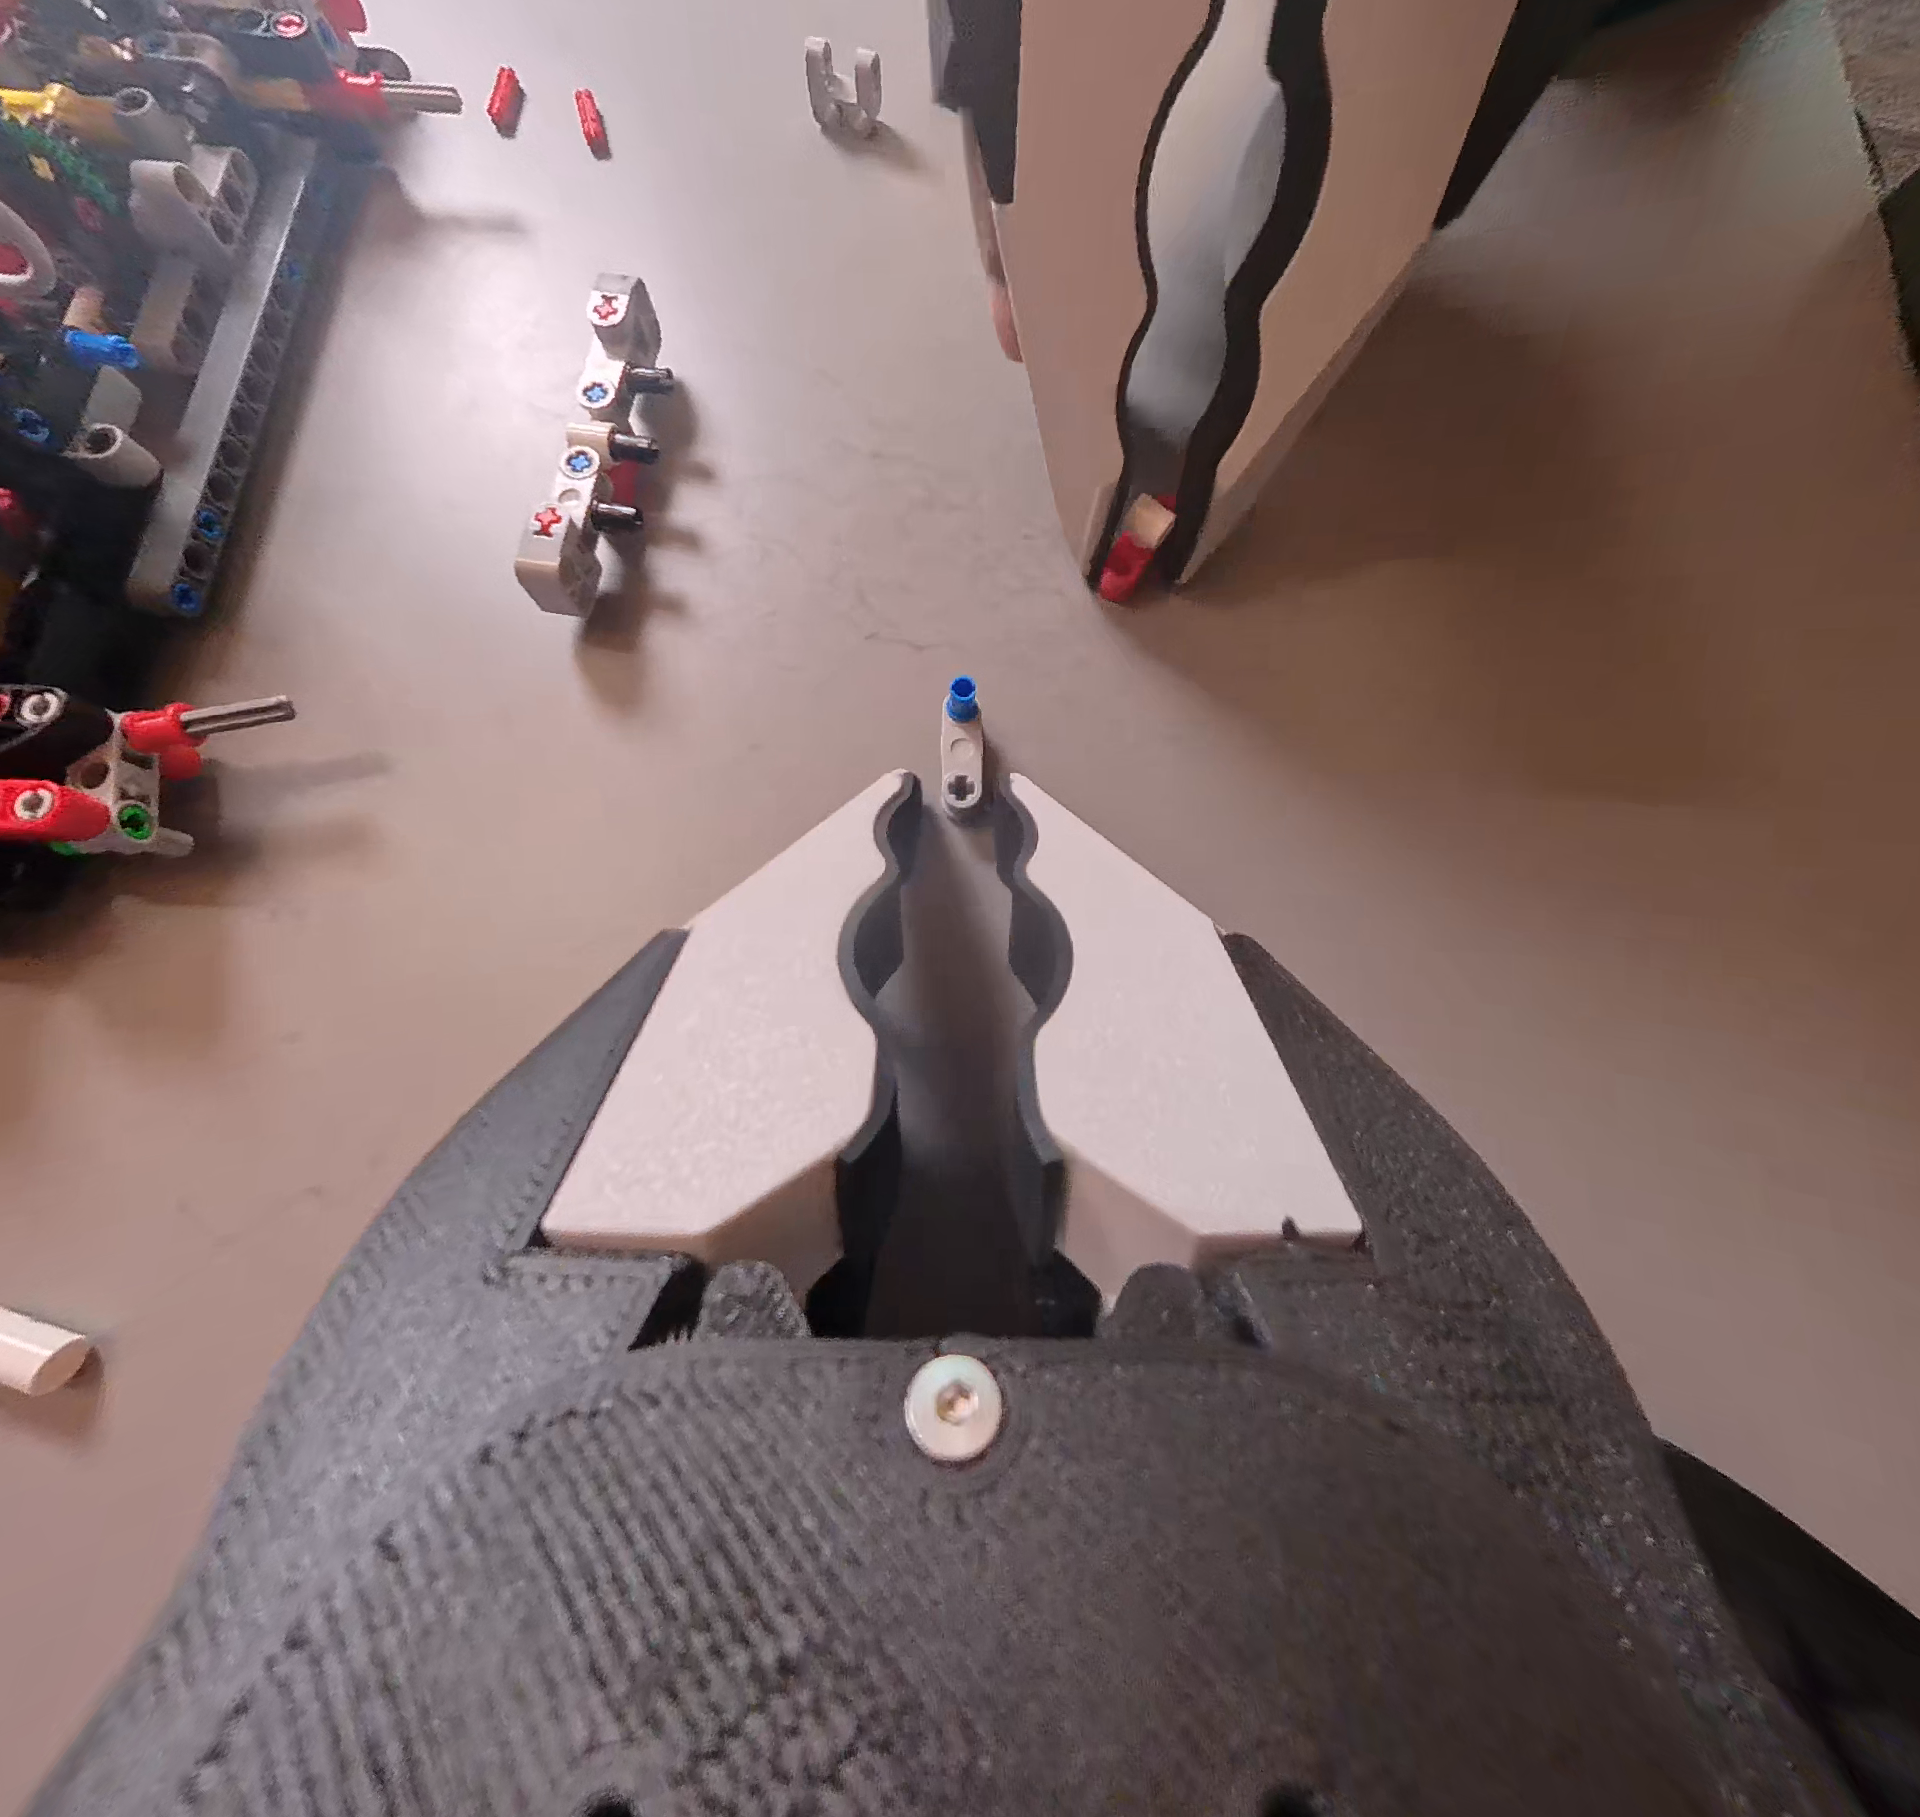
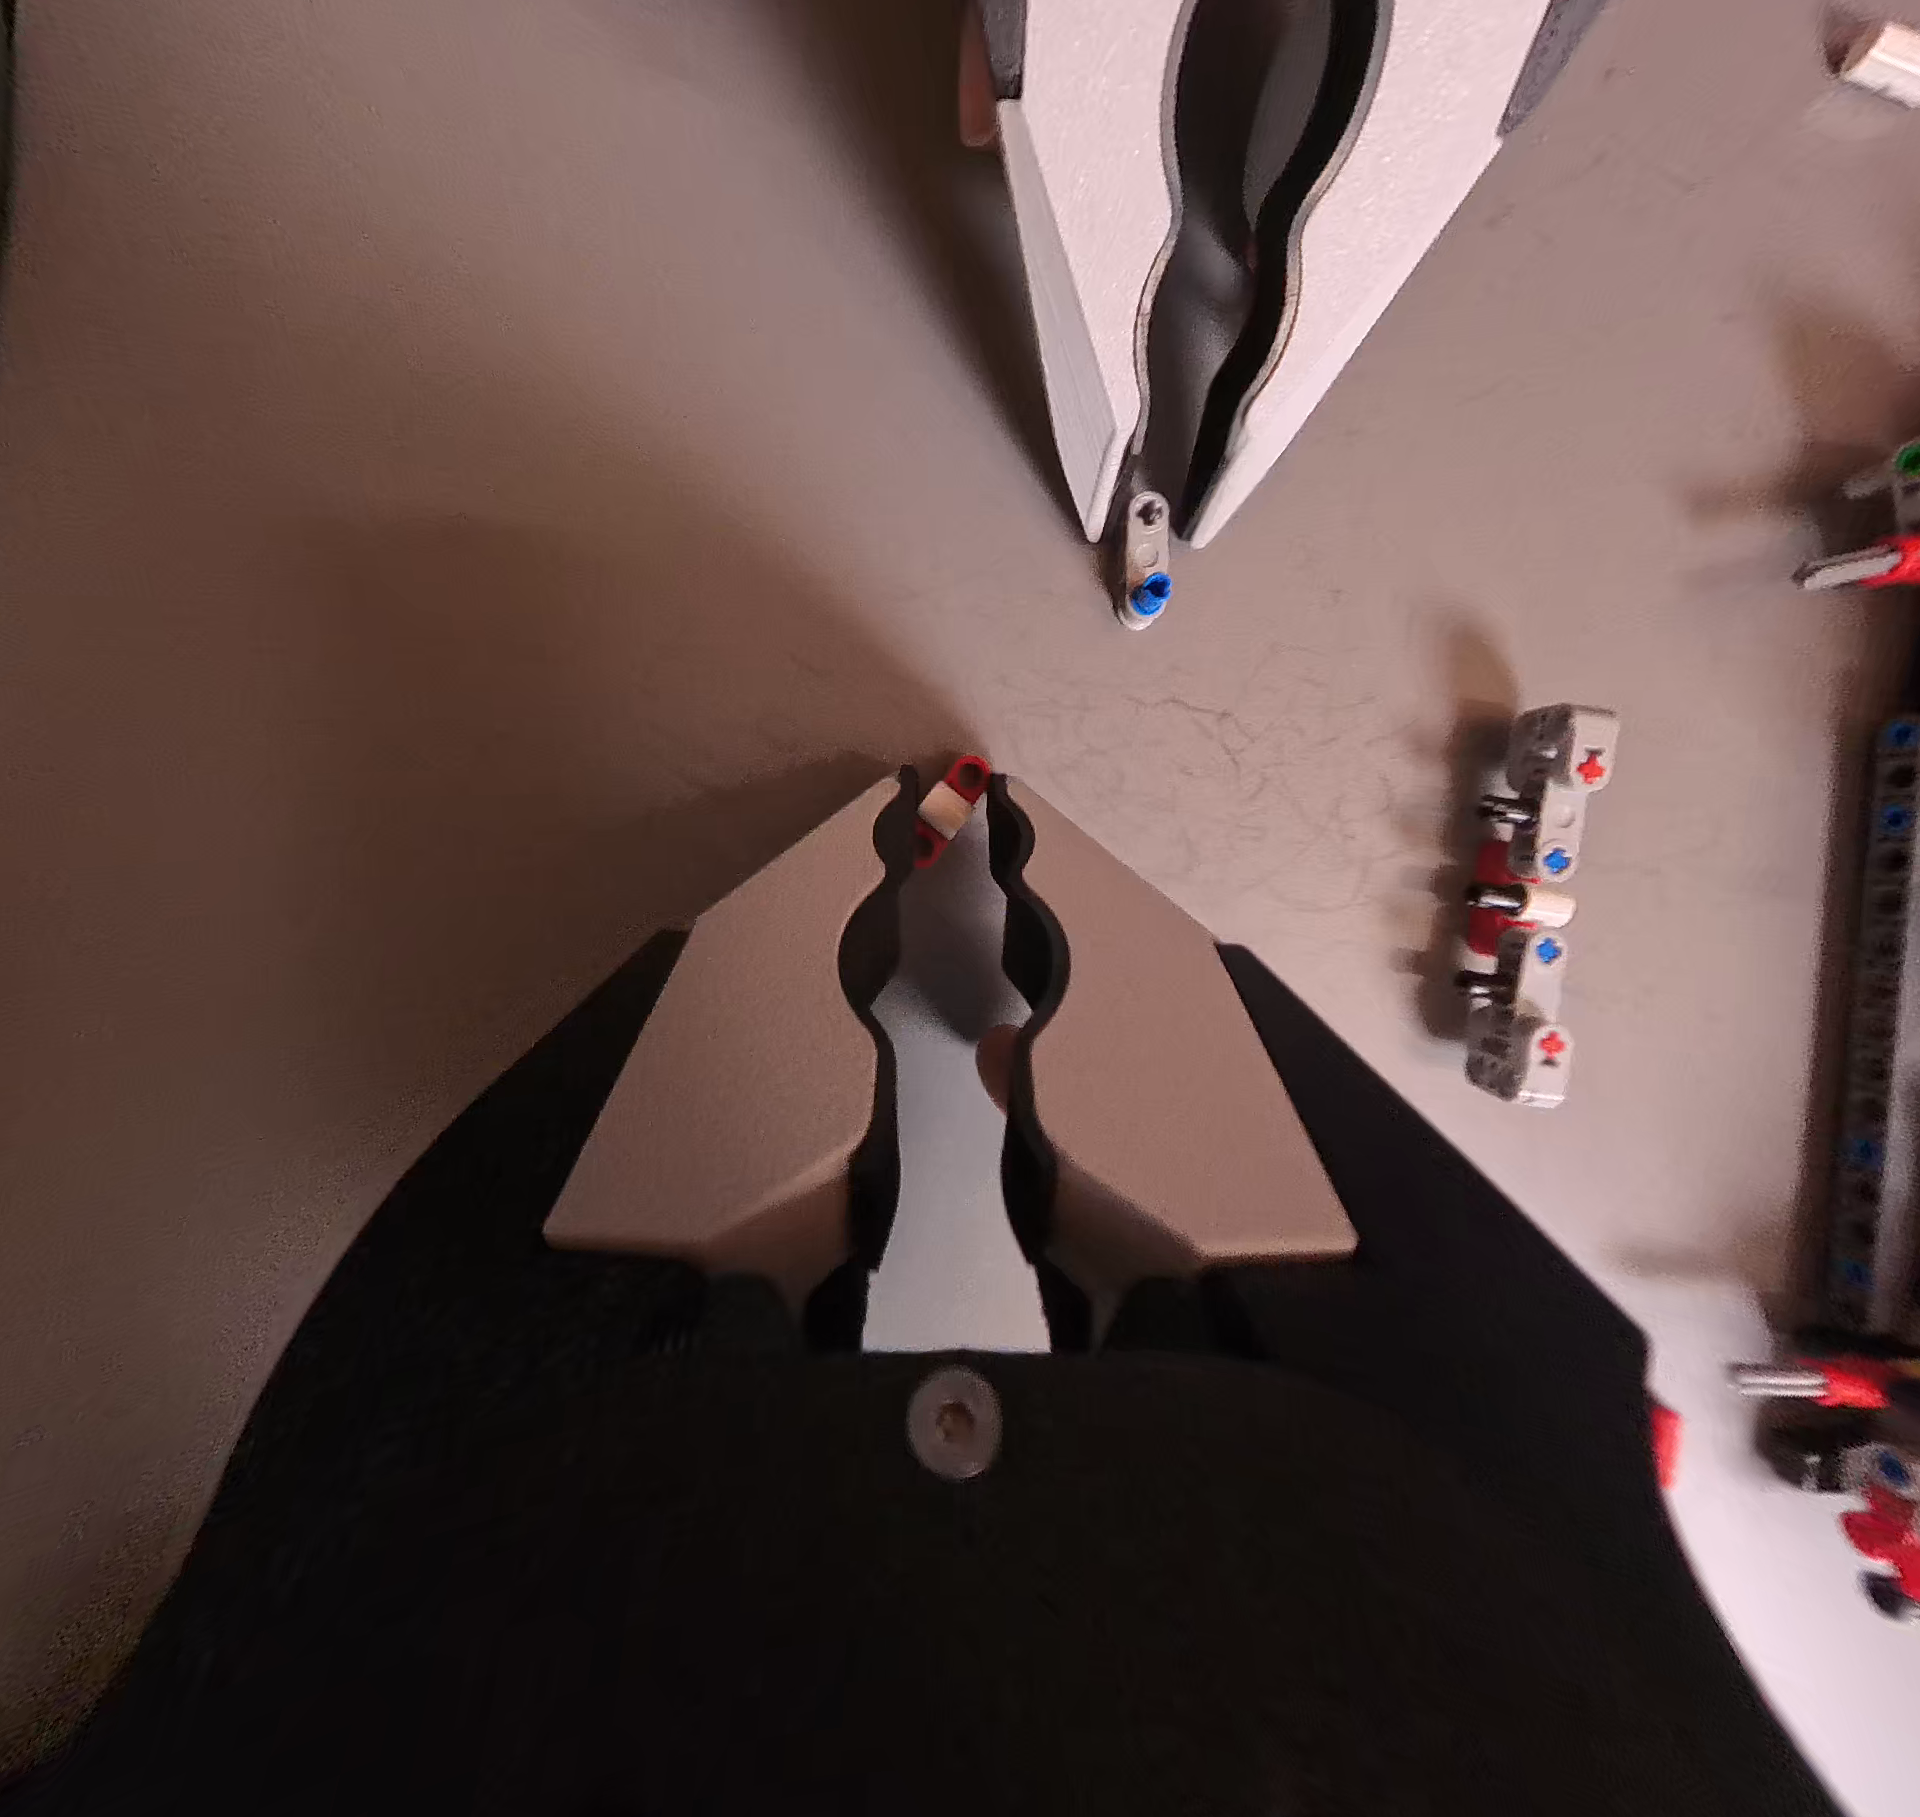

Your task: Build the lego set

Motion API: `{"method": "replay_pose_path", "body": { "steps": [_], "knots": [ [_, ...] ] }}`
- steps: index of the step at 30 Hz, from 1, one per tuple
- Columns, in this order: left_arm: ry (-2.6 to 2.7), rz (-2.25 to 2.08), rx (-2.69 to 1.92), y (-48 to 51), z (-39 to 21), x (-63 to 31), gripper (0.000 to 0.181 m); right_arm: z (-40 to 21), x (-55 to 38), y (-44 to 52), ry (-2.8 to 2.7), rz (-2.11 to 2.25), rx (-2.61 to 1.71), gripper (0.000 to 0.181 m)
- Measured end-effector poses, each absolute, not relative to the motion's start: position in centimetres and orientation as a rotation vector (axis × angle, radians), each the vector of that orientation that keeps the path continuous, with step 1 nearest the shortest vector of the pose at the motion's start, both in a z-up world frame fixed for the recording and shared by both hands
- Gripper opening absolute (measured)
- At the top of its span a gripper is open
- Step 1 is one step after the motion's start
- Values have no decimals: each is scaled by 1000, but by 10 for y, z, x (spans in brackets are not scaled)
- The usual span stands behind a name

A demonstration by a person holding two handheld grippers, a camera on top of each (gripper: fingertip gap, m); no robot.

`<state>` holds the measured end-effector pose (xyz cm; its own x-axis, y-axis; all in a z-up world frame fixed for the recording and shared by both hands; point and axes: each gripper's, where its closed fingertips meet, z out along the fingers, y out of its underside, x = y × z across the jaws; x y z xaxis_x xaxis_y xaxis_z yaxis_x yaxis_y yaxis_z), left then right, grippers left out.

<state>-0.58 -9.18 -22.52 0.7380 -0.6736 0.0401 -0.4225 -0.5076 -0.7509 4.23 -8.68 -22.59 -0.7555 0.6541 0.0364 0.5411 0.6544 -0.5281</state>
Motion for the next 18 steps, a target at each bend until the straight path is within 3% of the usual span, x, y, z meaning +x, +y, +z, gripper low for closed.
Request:
{"method": "replay_pose_path", "body": {
  "steps": [1,7,10,18],
  "knots": [
    [826,-429,-2176,-92,-225,-4,11,-226,43,-85,-2669,731,-909,11],
    [893,-411,-2127,-91,-224,8,5,-224,42,-69,-2684,767,-796,17],
    [915,-364,-2048,-86,-216,16,5,-208,36,-73,-2596,945,-897,28],
    [918,-219,-1795,-74,-181,31,5,-176,26,-79,-2269,1415,-1352,23]
  ]
}}
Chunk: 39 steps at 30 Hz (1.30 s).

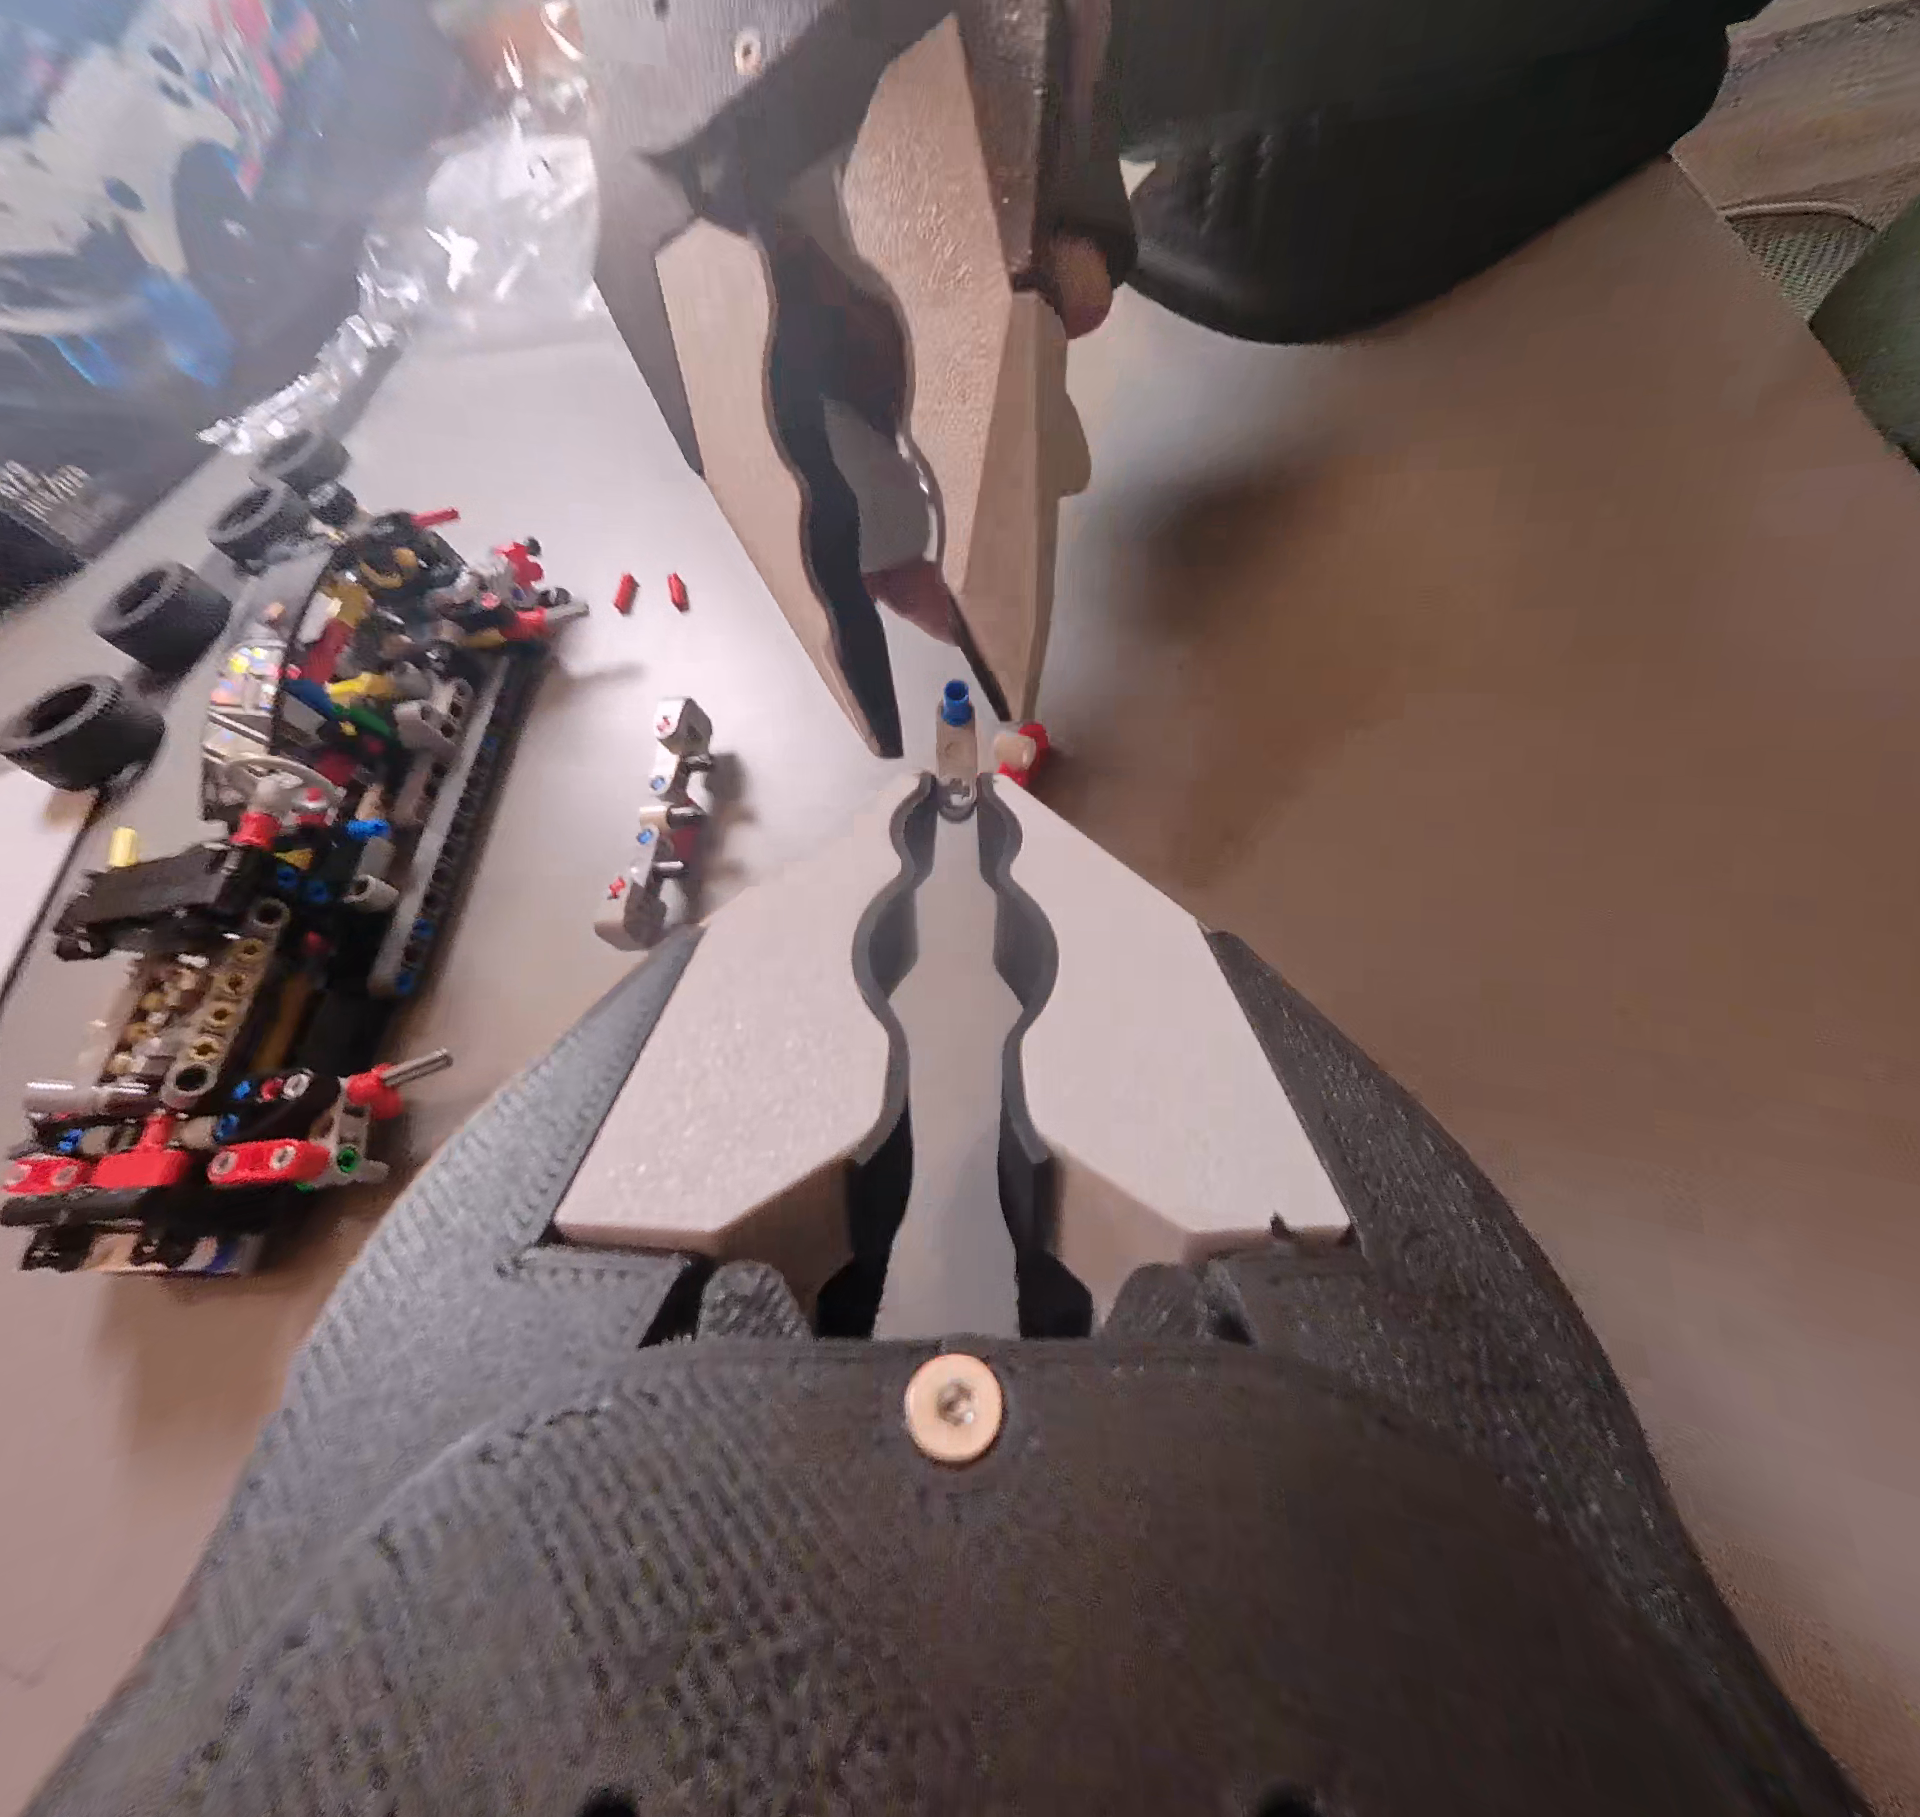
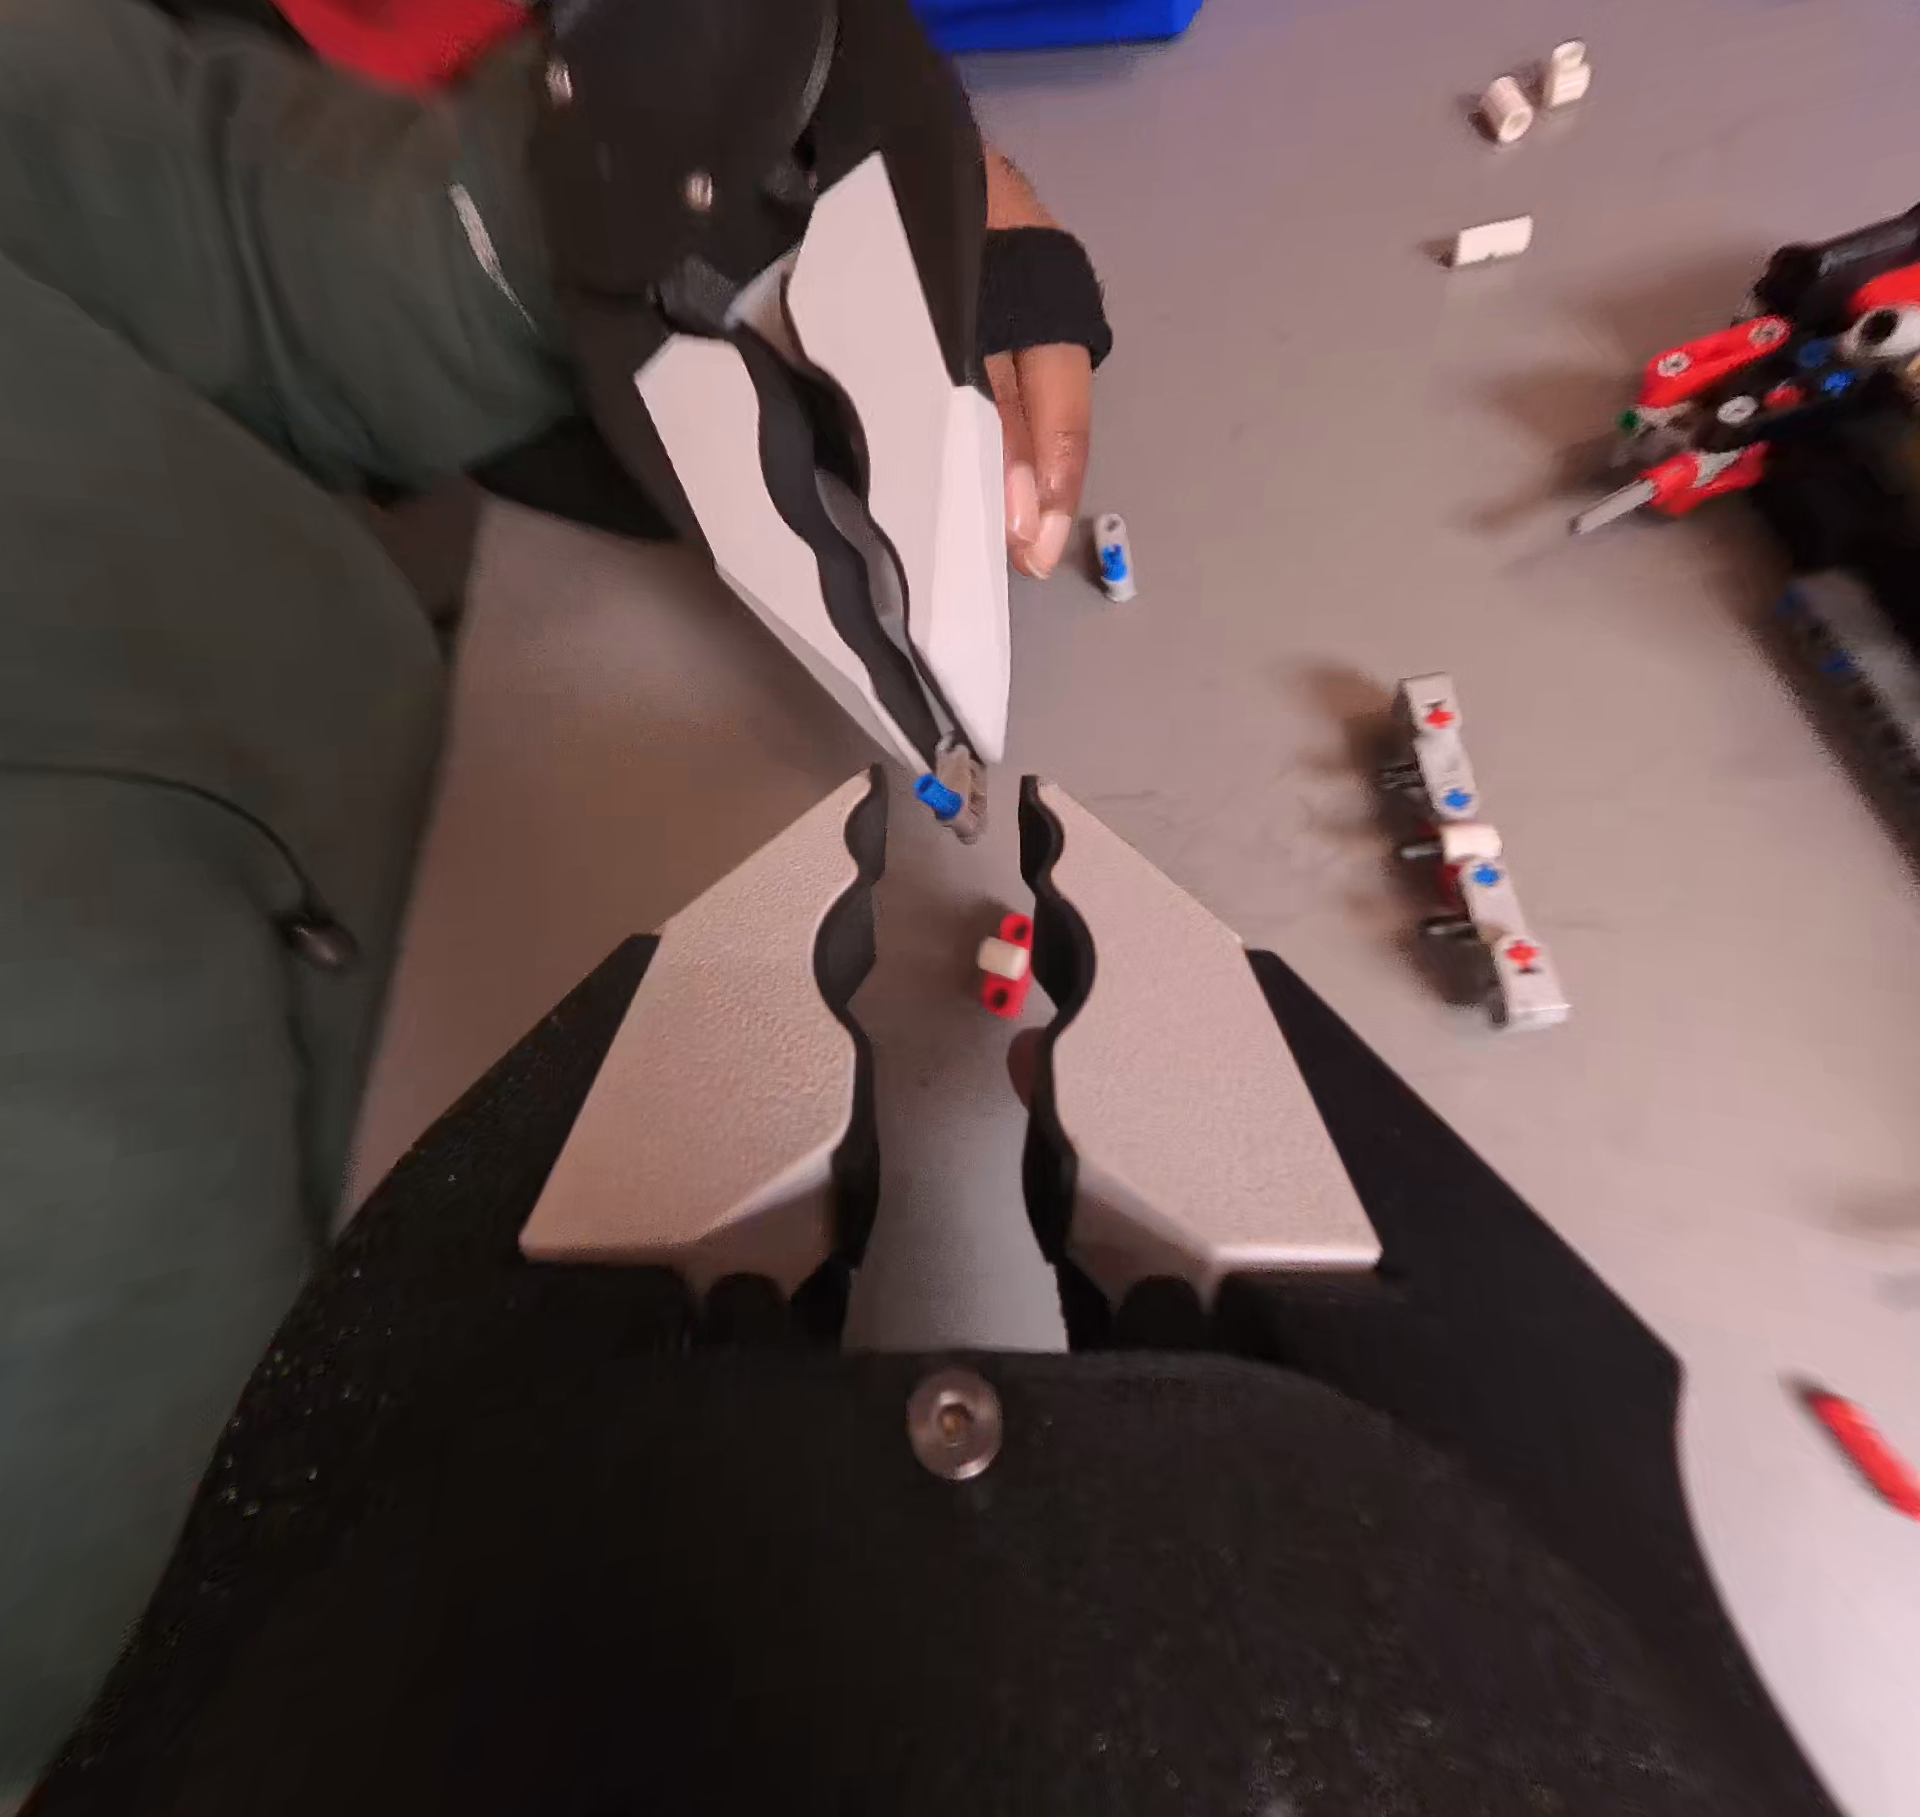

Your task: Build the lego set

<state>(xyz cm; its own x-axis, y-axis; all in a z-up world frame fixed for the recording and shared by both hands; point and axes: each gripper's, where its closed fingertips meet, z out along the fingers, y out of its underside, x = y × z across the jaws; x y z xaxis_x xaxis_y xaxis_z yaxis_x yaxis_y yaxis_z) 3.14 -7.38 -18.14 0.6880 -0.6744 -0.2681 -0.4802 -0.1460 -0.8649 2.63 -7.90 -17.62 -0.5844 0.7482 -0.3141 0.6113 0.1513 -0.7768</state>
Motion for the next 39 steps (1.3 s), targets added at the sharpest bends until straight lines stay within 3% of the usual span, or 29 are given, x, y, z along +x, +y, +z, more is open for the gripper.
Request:
{"method": "replay_pose_path", "body": {
  "steps": [7,9,16,22,32,39],
  "knots": [
    [923,-118,-1670,-72,-161,33,5,-163,32,-88,-2061,1782,-1580,27],
    [931,-107,-1656,-72,-159,35,5,-162,31,-89,-2039,1798,-1547,16],
    [863,-210,-1665,-73,-156,36,7,-162,33,-86,-2081,1711,-1314,14],
    [491,-867,-1777,-76,-144,35,40,-162,38,-82,-2128,1282,-786,14],
    [225,-1461,-1792,-84,-144,54,29,-155,36,-88,-1976,764,-206,14],
    [155,-1430,-1835,-78,-153,49,9,-163,31,-85,-1950,530,-79,15]
  ]
}}
